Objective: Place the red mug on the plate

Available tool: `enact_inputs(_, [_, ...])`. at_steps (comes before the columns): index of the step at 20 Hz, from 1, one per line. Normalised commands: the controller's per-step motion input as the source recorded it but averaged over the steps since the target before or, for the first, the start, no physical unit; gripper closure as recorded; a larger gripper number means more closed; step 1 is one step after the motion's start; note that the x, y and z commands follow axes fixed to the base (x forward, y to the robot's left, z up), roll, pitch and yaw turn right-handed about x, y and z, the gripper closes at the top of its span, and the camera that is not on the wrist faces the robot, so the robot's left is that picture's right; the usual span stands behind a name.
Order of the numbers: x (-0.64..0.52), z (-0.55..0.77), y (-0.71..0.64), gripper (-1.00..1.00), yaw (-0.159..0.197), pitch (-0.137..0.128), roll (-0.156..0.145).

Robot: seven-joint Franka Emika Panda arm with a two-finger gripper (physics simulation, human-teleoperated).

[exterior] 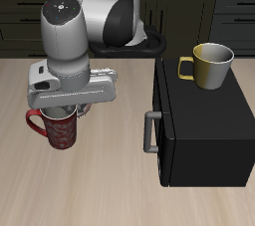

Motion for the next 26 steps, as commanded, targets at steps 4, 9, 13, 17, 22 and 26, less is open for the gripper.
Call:
enact_inputs(4, [-0.52, 0.02, -0.01, 1.0, 0.026, -0.019, 0.003])
enact_inputs(9, [-0.45, 0.08, 0.03, 1.0, 0.021, -0.038, 0.02])
enact_inputs(13, [-0.65, 0.19, -0.08, 1.0, 0.008, -0.066, -0.023])
enact_inputs(17, [-0.38, -0.06, -0.09, 1.0, 0.013, -0.027, -0.04])
enact_inputs(22, [-0.35, 0.03, -0.08, 1.0, -0.012, -0.017, -0.001])
enact_inputs(26, [-0.37, -0.02, 0.02, 1.0, 0.011, -0.015, 0.002])
